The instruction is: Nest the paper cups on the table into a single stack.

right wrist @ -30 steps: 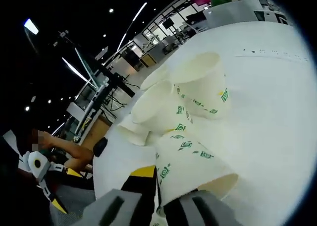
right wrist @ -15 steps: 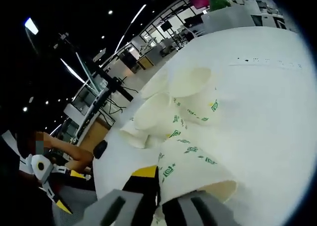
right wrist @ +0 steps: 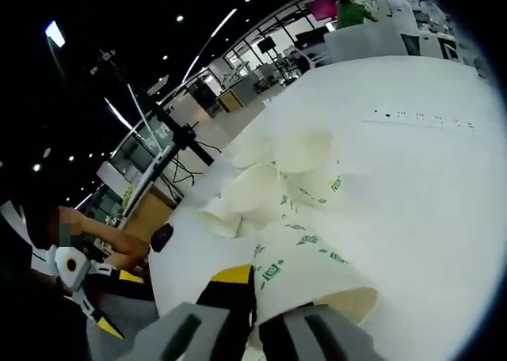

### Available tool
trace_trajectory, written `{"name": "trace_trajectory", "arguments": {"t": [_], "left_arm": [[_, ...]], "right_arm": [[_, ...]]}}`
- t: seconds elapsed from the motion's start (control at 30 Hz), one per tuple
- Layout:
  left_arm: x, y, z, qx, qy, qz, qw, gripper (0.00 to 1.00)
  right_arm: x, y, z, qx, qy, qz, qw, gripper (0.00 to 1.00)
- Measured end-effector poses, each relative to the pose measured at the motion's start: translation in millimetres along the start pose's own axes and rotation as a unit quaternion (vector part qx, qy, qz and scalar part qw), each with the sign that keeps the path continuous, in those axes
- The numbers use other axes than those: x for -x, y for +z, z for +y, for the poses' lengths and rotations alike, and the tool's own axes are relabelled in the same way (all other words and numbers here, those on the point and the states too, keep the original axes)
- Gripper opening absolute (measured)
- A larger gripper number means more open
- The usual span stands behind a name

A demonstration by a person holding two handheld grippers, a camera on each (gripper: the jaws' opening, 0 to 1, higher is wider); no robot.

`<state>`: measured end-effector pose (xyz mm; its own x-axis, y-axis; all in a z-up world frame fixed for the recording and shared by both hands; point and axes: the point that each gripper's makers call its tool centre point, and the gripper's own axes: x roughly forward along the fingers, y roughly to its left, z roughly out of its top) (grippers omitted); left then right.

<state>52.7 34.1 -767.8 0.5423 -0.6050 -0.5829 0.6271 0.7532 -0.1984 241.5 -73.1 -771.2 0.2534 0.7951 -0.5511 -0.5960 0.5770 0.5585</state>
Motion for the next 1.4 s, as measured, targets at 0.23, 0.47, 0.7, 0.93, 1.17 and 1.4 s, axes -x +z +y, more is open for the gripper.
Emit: {"name": "trace_trajectory", "arguments": {"t": [0.23, 0.47, 0.7, 0.93, 1.17, 1.4], "left_arm": [[2, 0.3, -1.3, -0.004, -0.001, -0.001, 1.0, 0.66], [3, 1.5, -3.6, -0.01, -0.005, -0.003, 0.9999, 0.66], [3, 2.4, -4.8, -0.012, -0.008, -0.007, 0.9999, 0.66], [4, 3.9, -4.6, -0.012, -0.009, -0.011, 0.9998, 0.65], [6, 5.9, -6.0, -0.011, -0.008, -0.014, 0.9998, 0.65], [6, 6.3, -7.1, -0.012, -0.009, -0.015, 0.9998, 0.65]], "right_arm": [[14, 5.2, 13, 0.017, -0.003, 0.006, 0.9998, 0.0], [27, 3.8, 24, 0.069, -0.012, 0.048, 0.9964, 0.0], [33, -4.4, 41, 0.119, -0.011, 0.087, 0.989, 0.0], [35, -12.7, 37, 0.169, -0.013, 0.145, 0.9749, 0.0], [39, -20.7, 50, 0.211, -0.012, 0.188, 0.9591, 0.0], [47, -31.7, 63, 0.248, -0.007, 0.235, 0.9399, 0.0]]}}
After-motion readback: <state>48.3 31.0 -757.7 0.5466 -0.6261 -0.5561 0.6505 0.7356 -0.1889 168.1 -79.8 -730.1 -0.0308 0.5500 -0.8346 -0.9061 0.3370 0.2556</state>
